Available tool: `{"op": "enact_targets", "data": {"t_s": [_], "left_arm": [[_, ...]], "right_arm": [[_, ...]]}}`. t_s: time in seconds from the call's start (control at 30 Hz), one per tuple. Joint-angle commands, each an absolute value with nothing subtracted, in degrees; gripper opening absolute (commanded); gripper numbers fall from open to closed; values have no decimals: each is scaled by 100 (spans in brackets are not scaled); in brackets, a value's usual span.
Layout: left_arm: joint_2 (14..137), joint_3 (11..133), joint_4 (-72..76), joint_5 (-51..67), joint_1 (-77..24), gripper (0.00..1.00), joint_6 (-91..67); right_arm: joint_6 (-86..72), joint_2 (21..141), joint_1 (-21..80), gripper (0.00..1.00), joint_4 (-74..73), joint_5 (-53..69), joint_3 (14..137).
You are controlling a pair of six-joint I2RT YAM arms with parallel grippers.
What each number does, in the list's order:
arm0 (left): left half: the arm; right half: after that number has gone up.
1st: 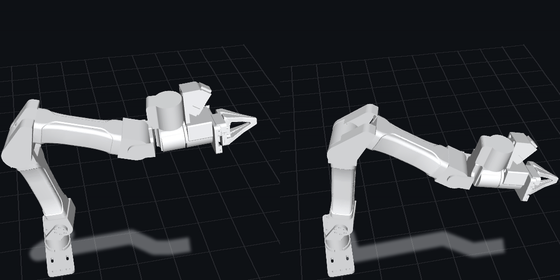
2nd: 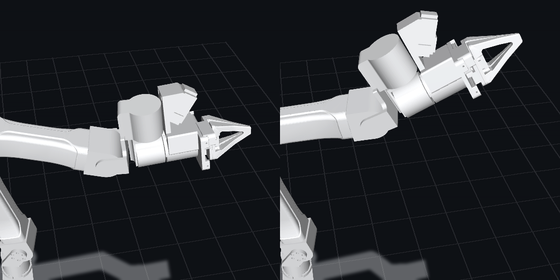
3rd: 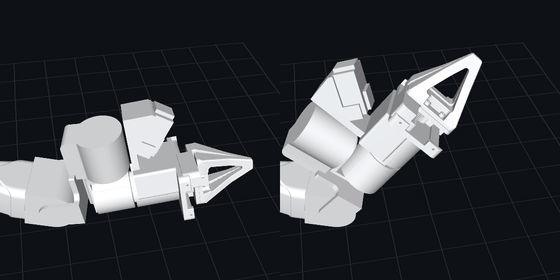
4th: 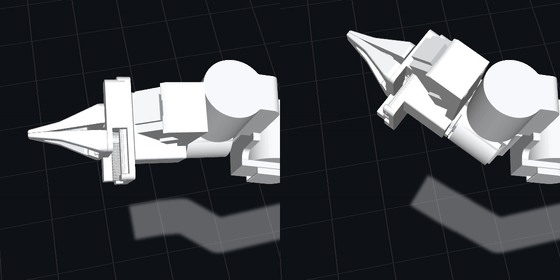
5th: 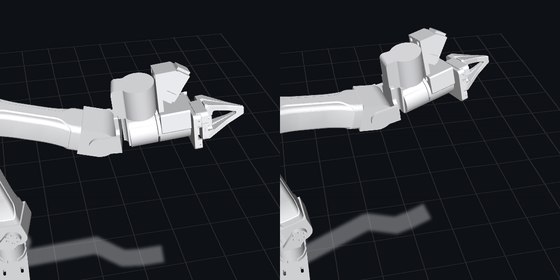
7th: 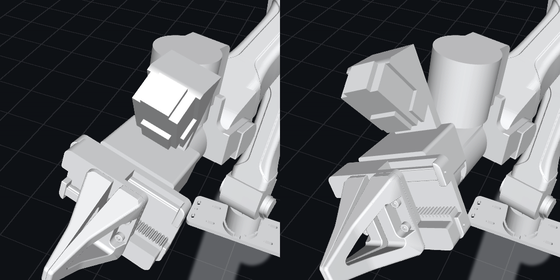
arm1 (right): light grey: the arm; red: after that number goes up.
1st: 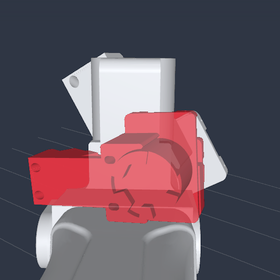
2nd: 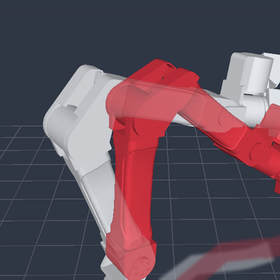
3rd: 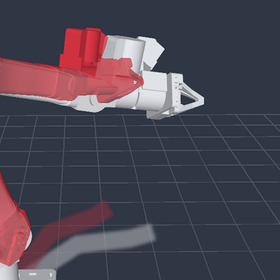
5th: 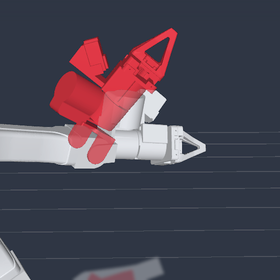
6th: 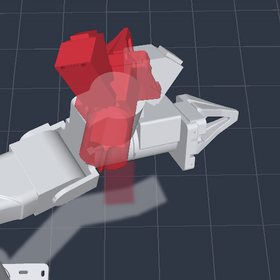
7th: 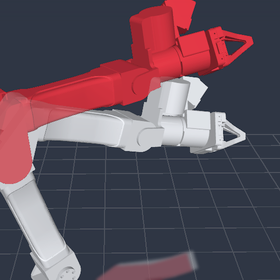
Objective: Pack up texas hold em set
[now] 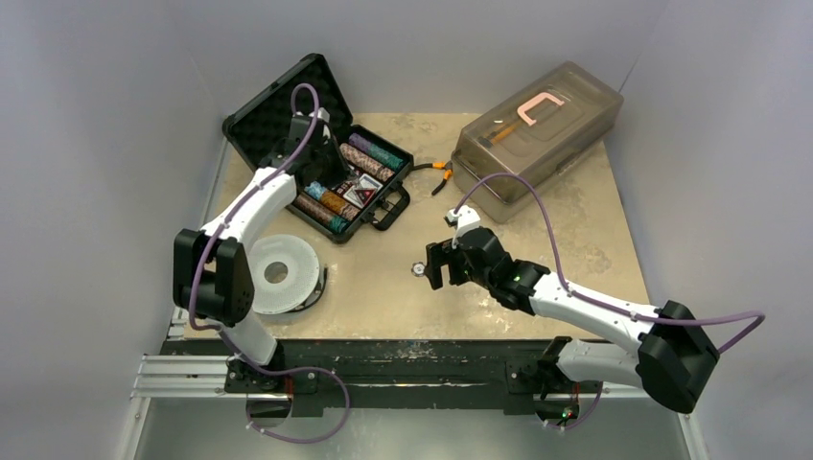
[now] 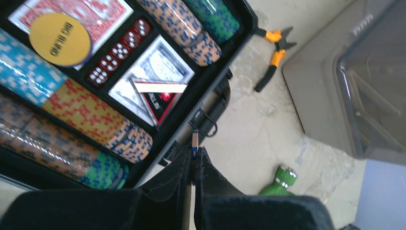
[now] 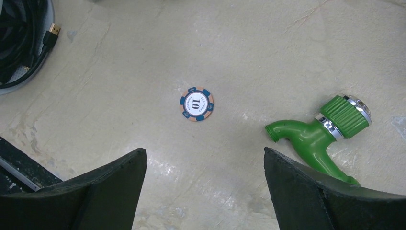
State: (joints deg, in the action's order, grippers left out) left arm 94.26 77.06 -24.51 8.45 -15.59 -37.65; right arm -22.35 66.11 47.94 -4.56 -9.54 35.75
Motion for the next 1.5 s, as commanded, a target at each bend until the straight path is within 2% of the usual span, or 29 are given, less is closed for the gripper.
{"op": "enact_targets", "data": {"t_s": [0.0, 0.37, 0.6, 0.7, 0.9, 1.0, 1.13, 1.47], "left_arm": [[9830, 8176, -2333, 551, -1327, 0, -3672], [10401, 8176, -1649, 1294, -912, 0, -3969], [10249, 7743, -1202, 1856, -891, 0, -3444], [10364, 7995, -1744, 2164, -907, 0, -2677], [9940, 7644, -2050, 2310, -957, 0, -1364], [9902, 7755, -2494, 1990, -1176, 0, -703], [10298, 8491, -3731, 1680, -1576, 0, 200], [10737, 8820, -4218, 1263, -1771, 0, 510]], "right_arm": [[-2351, 6471, 4803, 90, -441, -1048, 3581], [-2277, 6479, 4791, 92, -505, -1048, 3552], [-2288, 6493, 4790, 93, -507, -983, 3516], [-2262, 6489, 4791, 93, -571, -946, 3533], [-2270, 6417, 4790, 94, -546, -862, 3420], [-2287, 6481, 4790, 94, -477, -778, 3382], [-2269, 6512, 4791, 94, -576, -706, 3440], [-2259, 6421, 4792, 94, -610, -787, 3429]]}}
